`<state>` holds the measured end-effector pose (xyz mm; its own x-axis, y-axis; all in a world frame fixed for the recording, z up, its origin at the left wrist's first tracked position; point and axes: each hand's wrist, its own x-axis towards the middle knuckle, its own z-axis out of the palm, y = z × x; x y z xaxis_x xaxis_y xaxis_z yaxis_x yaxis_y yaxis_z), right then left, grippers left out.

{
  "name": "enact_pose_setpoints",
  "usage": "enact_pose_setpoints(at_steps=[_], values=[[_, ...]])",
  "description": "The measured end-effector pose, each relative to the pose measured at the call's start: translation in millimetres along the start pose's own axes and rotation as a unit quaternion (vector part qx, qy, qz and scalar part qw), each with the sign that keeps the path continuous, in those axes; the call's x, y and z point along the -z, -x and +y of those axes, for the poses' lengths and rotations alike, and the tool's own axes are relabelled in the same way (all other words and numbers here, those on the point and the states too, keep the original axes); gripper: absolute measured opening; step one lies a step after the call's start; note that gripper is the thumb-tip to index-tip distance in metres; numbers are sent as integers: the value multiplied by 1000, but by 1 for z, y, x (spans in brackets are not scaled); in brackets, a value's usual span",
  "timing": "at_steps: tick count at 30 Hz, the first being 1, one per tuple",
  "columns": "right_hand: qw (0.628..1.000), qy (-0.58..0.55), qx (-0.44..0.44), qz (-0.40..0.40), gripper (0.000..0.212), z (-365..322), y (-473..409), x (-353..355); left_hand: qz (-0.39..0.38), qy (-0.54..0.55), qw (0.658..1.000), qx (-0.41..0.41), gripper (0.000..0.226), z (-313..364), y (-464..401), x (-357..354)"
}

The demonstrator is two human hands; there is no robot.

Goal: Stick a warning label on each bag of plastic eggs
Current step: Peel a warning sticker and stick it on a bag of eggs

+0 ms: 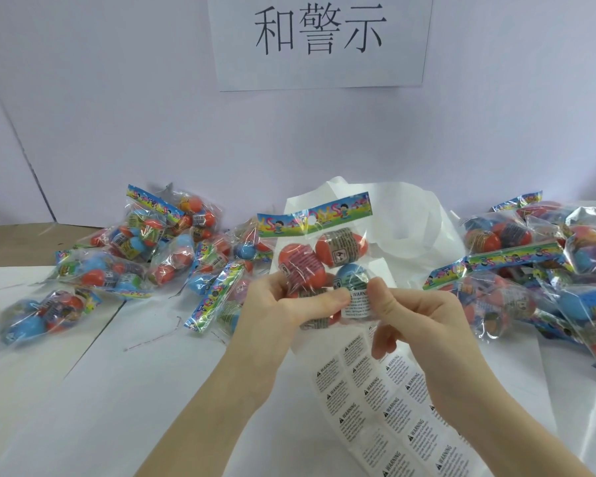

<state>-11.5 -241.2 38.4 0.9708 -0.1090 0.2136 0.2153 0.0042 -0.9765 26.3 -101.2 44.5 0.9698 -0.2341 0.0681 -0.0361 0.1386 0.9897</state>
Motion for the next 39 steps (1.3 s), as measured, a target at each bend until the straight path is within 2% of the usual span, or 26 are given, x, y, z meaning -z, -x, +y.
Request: enact_pose_setpoints(at_steps=[6, 9, 11, 14, 17, 19, 21, 23, 25, 27, 29, 31, 33, 34, 35, 37, 38, 39], values=[[999, -32, -27, 3, 39, 2, -2, 2, -12, 13, 1000, 5, 27, -1, -2, -1], [997, -55, -61, -14, 55, 0, -5, 4, -16, -1, 1000, -16, 15, 0, 2, -2], [998, -30, -58, -25, 52, -1, -4, 3, -37, -3, 999, -27, 15, 3, 6, -3], [998, 13, -58, -27, 47, -2, -2, 3, -35, 7, 999, 10, 29, 8, -3, -8], [998, 15, -59, -30, 46, 0, -1, 5, -11, 3, 999, 34, 63, 5, -8, -7], [997, 6, -62, -38, 35, -2, -1, 6, 8, -21, 999, 25, 80, 0, -6, -2], [998, -4, -57, -41, 27, -4, 0, 6, 59, -27, 997, 39, 81, -5, -5, 4], [999, -24, -21, 14, 24, -5, 0, 6, 86, -23, 995, 48, 75, -4, -7, 5], [982, -120, 49, 135, 22, -5, -3, 9, 88, -15, 995, 46, 71, -1, -8, 4], [948, -240, 98, 183, 44, -7, -8, 14, 85, -24, 995, 38, 70, -1, -7, 3], [954, -255, 66, 145, 73, -6, -10, 16, 90, -41, 995, 24, 71, 0, -6, 1], [984, -158, -16, 78, 108, -2, -8, 12, 100, -72, 992, 4, 68, 0, -5, 0], [998, -16, -49, 25, 107, 8, -5, 5, 130, -92, 987, -19, 62, 0, -6, 0], [996, 91, -21, 7, 97, 14, -2, 2, 160, -103, 981, -34, 59, -1, -8, 2], [971, 234, 38, -6, 84, 19, 0, 2, 197, -110, 973, -57, 55, -2, -9, 6], [862, 469, 194, 11, 57, 21, 1, 1, 289, -129, 942, -107, 43, -4, -13, 17], [817, 521, 245, 29, 50, 23, 1, 0, 330, -164, 922, -120, 38, -6, -16, 24], [799, 540, 262, 31, 48, 23, 2, -3, 358, -212, 901, -120, 34, -8, -20, 32]])
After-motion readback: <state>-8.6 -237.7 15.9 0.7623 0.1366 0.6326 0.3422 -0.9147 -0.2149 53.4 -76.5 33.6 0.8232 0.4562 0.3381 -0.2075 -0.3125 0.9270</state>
